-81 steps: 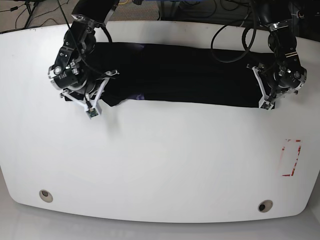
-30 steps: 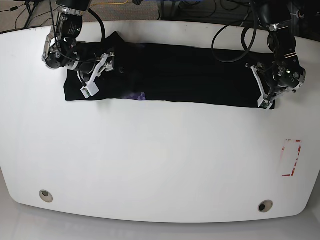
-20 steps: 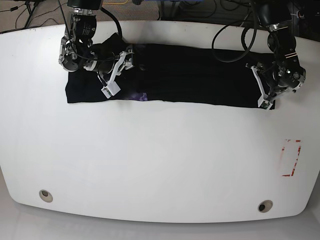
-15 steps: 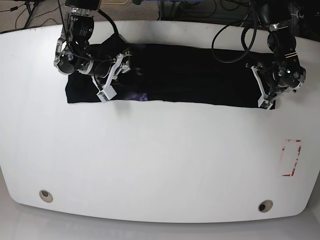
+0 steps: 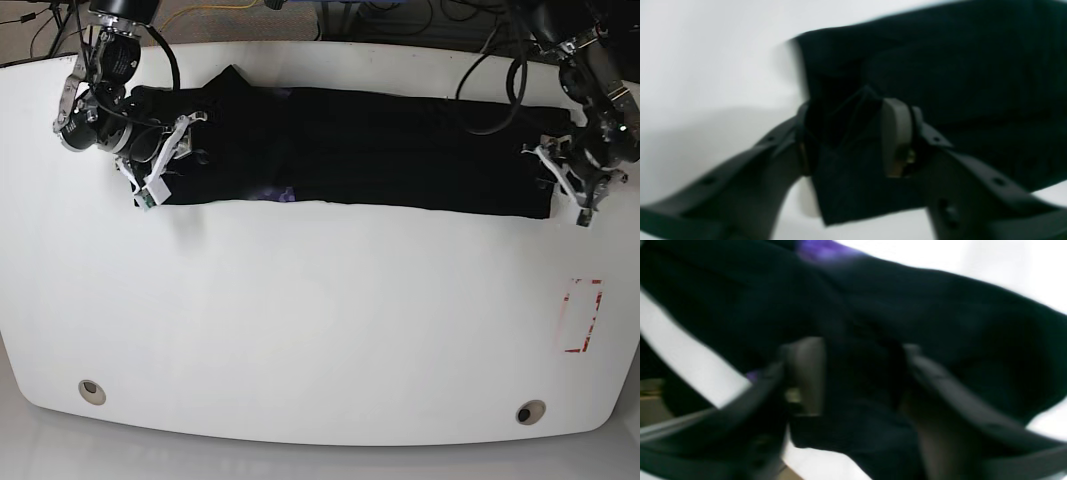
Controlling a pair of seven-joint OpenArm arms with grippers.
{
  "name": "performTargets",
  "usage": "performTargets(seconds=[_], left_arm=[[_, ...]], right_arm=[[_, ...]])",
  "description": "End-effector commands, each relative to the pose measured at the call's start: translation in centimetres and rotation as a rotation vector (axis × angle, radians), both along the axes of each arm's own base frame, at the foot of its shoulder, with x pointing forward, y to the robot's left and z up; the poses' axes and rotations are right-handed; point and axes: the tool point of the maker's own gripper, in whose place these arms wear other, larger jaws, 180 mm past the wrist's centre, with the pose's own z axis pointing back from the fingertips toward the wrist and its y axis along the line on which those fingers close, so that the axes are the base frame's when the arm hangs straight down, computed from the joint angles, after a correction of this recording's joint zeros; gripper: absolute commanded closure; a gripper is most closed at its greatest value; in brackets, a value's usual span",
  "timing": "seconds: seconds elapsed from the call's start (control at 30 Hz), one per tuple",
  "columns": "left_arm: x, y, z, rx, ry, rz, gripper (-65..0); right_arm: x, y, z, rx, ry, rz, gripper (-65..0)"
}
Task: Layout the t-shirt on the table in an organized manner, then fold the t-shirt properly
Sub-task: 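Move the left gripper to the t-shirt's end and grasp it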
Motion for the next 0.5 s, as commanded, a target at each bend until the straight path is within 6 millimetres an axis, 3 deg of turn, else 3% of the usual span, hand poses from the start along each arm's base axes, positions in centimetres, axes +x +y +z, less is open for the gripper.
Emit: performTargets(seconds=[0.0, 0.1, 0.3, 0.47], left_arm=[[1.0, 0.5, 2.0, -0.041, -0.094, 0.015, -40.0], [0.7, 1.0, 2.0, -0.092, -0.107, 0.048, -45.4], [0.6, 3.2, 1.6, -0.166, -0.07, 0.102, -45.8], [0.1, 3.9, -0.2, -0.273, -0.049, 0.158, -45.8]], right_arm=[[1.0, -0.5, 1.0, -0.024, -0.054, 0.0, -16.8], [0.9, -1.3, 0.4, -0.079, -0.044, -0.008, -10.9], [1.0, -2.6, -0.9, -0.195, -0.031, -0.043, -13.2], [1.1, -1.9, -2.0, -0.287, -0.03, 0.007, -12.5]])
